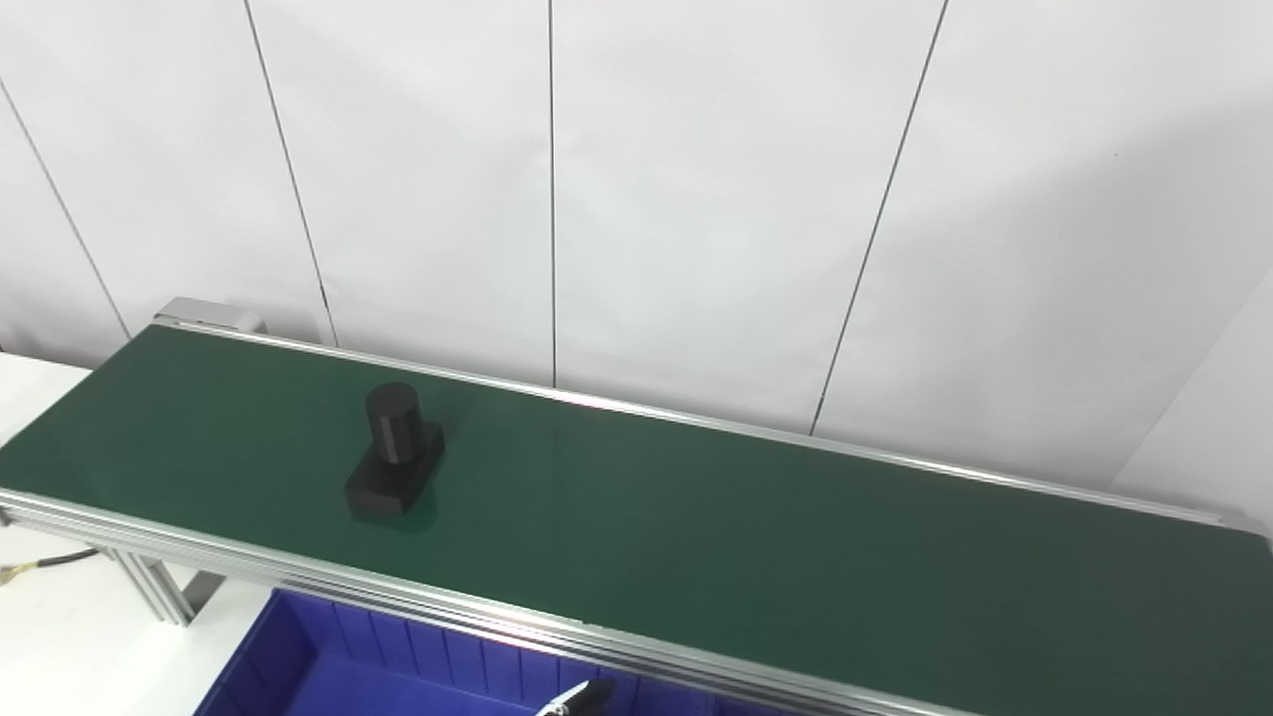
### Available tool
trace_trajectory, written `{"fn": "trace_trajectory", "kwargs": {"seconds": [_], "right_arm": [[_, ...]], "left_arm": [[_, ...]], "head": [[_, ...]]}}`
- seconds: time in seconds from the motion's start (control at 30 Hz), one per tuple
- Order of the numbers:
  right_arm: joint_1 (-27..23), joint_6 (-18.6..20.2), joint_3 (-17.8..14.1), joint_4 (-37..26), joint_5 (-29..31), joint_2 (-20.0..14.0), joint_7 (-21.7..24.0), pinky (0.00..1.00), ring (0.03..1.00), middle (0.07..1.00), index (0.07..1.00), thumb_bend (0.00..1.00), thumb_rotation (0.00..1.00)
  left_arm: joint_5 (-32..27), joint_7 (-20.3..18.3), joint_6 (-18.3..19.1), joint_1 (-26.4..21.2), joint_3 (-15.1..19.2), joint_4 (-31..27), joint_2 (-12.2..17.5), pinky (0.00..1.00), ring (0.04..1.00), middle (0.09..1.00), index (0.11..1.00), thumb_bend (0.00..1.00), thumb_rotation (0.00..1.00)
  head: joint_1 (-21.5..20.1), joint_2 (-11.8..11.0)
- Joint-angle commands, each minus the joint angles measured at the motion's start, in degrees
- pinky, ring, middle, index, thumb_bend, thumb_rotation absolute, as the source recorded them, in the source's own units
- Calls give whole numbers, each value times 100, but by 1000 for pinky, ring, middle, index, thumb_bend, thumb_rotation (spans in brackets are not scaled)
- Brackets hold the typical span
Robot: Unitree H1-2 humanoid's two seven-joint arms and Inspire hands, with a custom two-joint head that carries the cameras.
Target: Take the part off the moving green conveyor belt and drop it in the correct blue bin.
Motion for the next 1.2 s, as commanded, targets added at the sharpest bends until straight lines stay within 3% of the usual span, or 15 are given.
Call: {"fn": "trace_trajectory", "kwargs": {"seconds": [0.0, 0.23, 0.37, 0.5, 0.7, 0.87, 1.0, 1.1, 1.17], "right_arm": [[-102, -292, -53, -309, -259, -72, -410, 1000, 1000, 1000, 1000, 758, 882], [-608, -290, -332, -833, -450, -261, -642, 1000, 1000, 1000, 1000, 798, 853], [-928, -290, -661, -861, -775, -231, -494, 1000, 1000, 1000, 1000, 844, 930], [-1316, -112, -957, -927, -1048, -227, -122, 1000, 1000, 1000, 1000, 834, 995], [-1656, 551, -1174, -1241, -1373, -98, 447, 1000, 1000, 1000, 1000, 819, 1000], [-1969, 840, -1318, -1257, -1489, -75, 854, 994, 994, 992, 1000, 798, 1000], [-2250, 887, -1360, -1139, -1481, -144, 1137, 943, 981, 989, 1000, 761, 967], [-2416, 1005, -1386, -1075, -1401, -154, 1354, 964, 986, 982, 1000, 762, 924], [-2526, 1006, -1412, -984, -1342, -147, 1451, 893, 955, 967, 996, 779, 898]], "left_arm": [[-34, -3, -248, -54, 16, -180, 18, 814, 899, 907, 865, 866, 858], [-105, -43, -248, -74, 46, -144, -19, 813, 899, 908, 865, 886, 851], [-39, 22, -249, -104, 32, -125, -8, 797, 884, 889, 855, 864, 848], [-80, -29, -249, -76, 31, -147, -7, 815, 896, 897, 861, 869, 852], [-10, 42, -248, -75, 17, -160, -25, 808, 889, 897, 861, 867, 857], [38, 58, -247, -102, 6, -134, -25, 808, 890, 902, 866, 861, 858], [33, 73, -248, -119, 5, -128, -13, 805, 886, 895, 861, 857, 854], [-4, 51, -248, -100, 16, -164, 13, 801, 882, 890, 857, 854, 850], [12, 63, -247, -80, 21, -186, 24, 793, 877, 890, 856, 858, 851]], "head": [[0, 5], [6, -34], [6, -55], [-16, -62], [-25, -65], [-18, -74], [-59, -69], [-113, -61], [-144, -66]]}}
